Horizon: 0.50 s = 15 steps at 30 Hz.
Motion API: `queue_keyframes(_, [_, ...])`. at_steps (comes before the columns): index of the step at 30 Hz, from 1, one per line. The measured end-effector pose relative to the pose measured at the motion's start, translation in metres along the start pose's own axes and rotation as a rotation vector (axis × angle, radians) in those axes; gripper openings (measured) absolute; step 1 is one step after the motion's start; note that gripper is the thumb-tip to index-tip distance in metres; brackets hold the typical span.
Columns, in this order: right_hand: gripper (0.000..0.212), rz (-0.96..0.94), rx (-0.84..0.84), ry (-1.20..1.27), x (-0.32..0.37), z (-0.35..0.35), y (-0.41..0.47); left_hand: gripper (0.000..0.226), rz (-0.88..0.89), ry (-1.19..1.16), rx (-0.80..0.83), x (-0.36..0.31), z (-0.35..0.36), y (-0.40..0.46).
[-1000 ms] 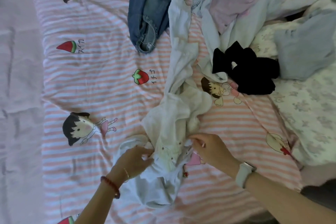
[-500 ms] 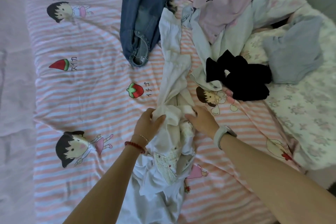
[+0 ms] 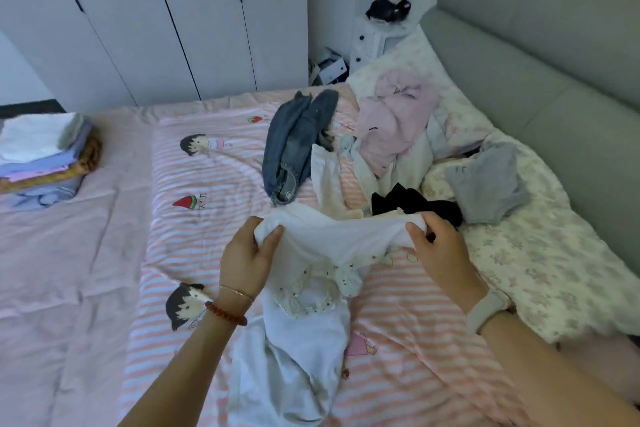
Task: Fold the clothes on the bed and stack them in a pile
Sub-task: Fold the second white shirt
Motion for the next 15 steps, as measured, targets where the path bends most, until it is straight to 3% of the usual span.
queue_keyframes(6, [0.015,-0.111,-0.163,0.272,0.134,-0.097,0.011,0.017,0.152,-0.252,-0.288,-0.136,-0.119,0.003])
queue_keyframes(10, [0.013,-0.106,-0.265,0.509,0.214,-0.150,0.017,0.028,0.194,-0.327,-0.405,-0.213,-0.191,0.003])
queue_keyframes(12, [0.020,-0.032,-0.216,0.740,0.248,-0.158,0.019,0.020,0.201,-0.396,-0.315,-0.246,-0.214,0.002])
queue_keyframes(15, [0.024,0.113,0.050,0.995,0.292,-0.138,0.019,0.020,0.294,-0.343,0.195,-0.284,-0.203,-0.012])
Point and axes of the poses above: each hand's wrist, its own y-axis towards the middle knuckle, its own z-axis out of the palm, x = y × z, the point moved 8 cm from there along y, towards the middle knuckle, and after that the axes turned 14 degrees about -x, right-handed, at the moved point
